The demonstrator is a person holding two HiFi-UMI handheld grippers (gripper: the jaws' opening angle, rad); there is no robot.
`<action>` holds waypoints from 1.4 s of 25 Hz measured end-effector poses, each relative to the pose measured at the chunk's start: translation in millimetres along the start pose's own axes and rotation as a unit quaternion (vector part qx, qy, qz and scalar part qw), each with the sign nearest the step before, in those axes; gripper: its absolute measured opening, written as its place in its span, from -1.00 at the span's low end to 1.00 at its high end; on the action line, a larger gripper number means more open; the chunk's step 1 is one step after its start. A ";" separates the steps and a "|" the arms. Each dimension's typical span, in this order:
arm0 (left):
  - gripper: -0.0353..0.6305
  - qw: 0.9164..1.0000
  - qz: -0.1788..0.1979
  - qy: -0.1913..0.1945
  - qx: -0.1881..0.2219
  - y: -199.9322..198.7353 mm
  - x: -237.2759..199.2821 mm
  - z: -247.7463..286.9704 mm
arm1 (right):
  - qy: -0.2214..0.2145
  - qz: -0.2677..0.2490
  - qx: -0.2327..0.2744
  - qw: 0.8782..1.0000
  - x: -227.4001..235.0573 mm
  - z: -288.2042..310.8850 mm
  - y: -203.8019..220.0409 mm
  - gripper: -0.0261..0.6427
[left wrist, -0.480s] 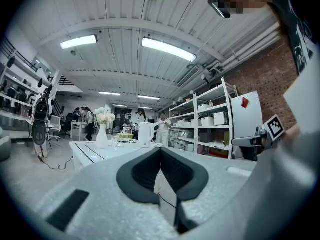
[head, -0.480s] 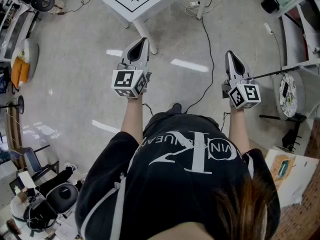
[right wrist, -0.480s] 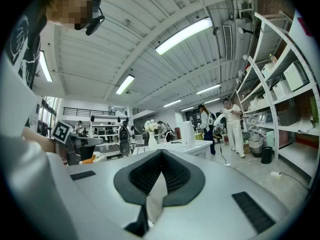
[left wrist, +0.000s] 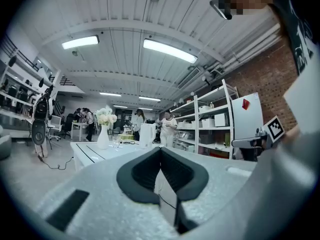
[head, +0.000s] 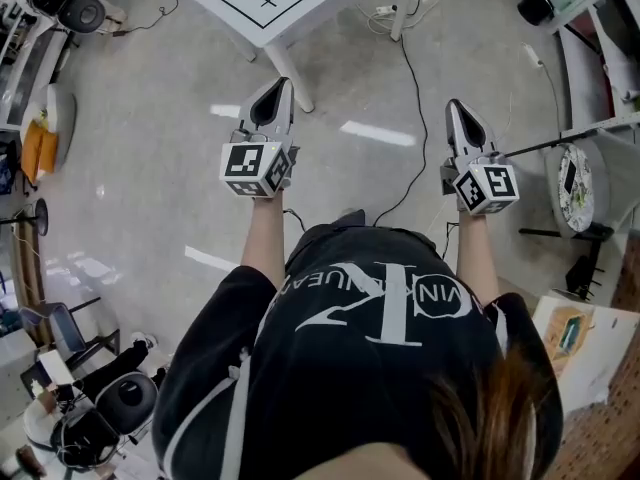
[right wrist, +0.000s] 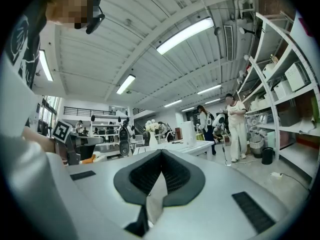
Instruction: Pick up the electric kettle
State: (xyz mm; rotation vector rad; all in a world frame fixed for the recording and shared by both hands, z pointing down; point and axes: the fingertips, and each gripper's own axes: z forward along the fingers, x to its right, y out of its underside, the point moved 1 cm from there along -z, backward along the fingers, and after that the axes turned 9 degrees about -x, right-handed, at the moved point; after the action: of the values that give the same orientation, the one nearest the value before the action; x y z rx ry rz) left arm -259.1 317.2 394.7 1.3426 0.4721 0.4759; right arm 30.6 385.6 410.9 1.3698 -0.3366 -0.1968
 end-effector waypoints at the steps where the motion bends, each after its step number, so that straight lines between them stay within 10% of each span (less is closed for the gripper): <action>1: -0.87 1.000 0.000 0.000 0.000 0.3 -2.0 -1.0 | 0.000 0.000 0.000 1.000 -1.5 1.2 1.1 -0.93; 11: -0.87 1.000 -0.013 0.010 -0.006 11.2 -10.2 -9.0 | 0.000 0.018 0.001 1.000 -19.1 -7.1 7.4 -0.93; 23: -0.87 1.000 -0.015 0.009 -0.013 12.8 -17.5 -0.4 | -0.006 0.045 0.018 0.999 -6.6 7.8 -6.4 -0.47; 35: -0.87 1.000 -0.015 0.014 -0.020 -2.9 -45.5 84.7 | -0.020 0.049 0.009 0.999 35.9 85.6 -14.8 -0.41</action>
State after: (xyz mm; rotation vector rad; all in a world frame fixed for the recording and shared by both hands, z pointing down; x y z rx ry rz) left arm -247.1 222.7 407.9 1.2902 0.5022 0.4784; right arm 35.4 291.9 414.5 1.3650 -0.4392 -0.1413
